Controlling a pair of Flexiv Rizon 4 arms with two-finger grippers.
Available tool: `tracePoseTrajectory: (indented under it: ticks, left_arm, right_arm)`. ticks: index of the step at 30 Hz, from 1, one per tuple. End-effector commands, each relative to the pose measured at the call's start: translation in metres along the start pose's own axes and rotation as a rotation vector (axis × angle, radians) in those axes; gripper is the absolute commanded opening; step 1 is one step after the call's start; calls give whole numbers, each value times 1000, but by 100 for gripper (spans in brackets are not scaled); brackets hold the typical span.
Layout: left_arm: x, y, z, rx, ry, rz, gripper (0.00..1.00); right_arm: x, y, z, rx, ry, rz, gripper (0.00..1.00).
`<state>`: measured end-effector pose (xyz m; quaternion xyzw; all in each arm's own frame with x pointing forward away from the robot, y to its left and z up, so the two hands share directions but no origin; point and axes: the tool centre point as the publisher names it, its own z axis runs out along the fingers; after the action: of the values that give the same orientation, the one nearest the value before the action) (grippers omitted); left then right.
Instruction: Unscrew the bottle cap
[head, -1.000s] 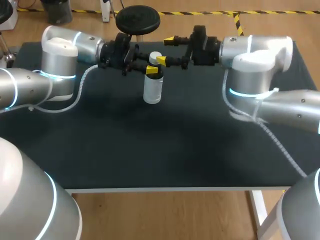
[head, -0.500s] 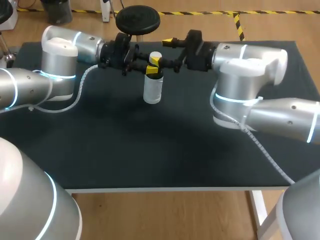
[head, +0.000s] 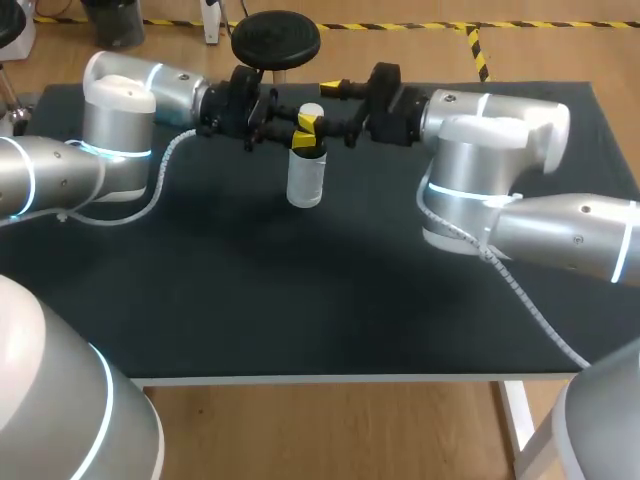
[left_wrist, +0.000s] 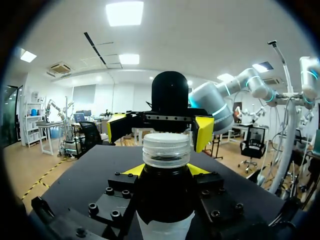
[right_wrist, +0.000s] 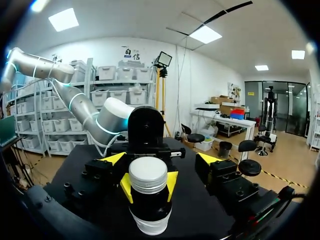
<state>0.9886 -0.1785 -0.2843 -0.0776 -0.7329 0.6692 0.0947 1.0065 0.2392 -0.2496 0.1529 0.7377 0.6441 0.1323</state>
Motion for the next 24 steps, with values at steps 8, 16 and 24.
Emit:
tracePoseTrajectory:
  ticks: [8, 16, 24]
  left_arm:
    - [-2, 1, -1, 2, 6, -1, 0]
    - [-2, 1, -1, 2, 6, -1, 0]
    - [-2, 1, -1, 2, 6, -1, 0]
  right_arm:
    - [-3, -1, 3, 7, 45, -6, 0]
    - [-4, 1, 6, 22, 143, -22, 0]
    - [-5, 2, 11, 37, 366, -39, 0]
